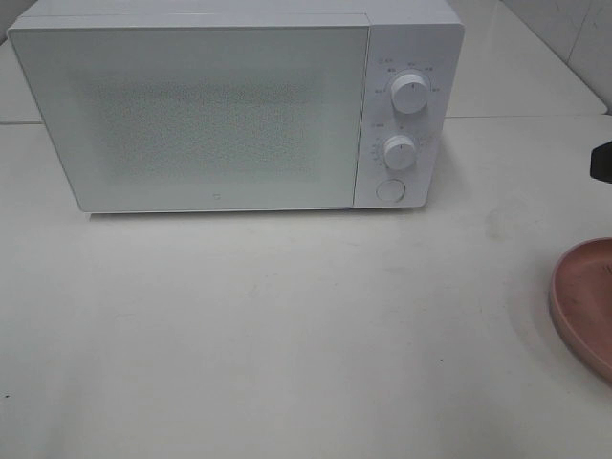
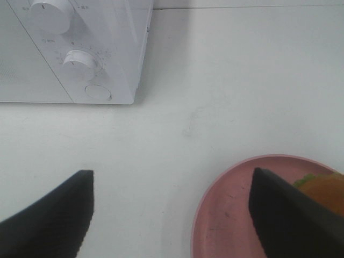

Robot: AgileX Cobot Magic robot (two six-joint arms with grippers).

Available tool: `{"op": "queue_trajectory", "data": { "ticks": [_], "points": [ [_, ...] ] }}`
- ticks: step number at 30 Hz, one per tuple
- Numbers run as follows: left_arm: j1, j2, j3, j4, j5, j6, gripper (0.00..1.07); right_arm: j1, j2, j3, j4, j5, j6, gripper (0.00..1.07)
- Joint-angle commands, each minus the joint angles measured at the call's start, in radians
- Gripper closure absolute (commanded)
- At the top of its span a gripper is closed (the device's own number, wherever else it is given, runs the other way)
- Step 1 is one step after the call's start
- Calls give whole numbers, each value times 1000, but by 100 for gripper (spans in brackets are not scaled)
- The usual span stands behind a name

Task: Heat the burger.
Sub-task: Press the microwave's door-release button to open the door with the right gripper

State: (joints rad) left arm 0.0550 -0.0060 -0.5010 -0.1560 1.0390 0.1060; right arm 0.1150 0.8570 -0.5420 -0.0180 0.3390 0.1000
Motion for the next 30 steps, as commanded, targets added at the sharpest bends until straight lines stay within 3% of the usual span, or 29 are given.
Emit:
{"op": "queue_trajectory", "data": {
  "ticks": [1, 7, 11, 12, 21, 30],
  "points": [
    [2, -28, 5, -5, -11, -5, 7, -6, 71, -6, -7, -81, -14, 31],
    [2, -28, 5, -5, -11, -5, 7, -6, 137, -6, -7, -169, -14, 31],
    [2, -28, 5, -5, -11, -5, 7, -6, 210, 15, -7, -339, -14, 32],
    [2, -28, 5, -5, -11, -5, 7, -6, 236, 50, -4, -457, -15, 32],
    [2, -28, 5, -5, -11, -5, 7, 31, 286, 139, 18, -752, -100, 32],
    [2, -28, 5, -5, -11, -5, 7, 191, 379, 242, 300, -1097, -315, 32]
  ]
}}
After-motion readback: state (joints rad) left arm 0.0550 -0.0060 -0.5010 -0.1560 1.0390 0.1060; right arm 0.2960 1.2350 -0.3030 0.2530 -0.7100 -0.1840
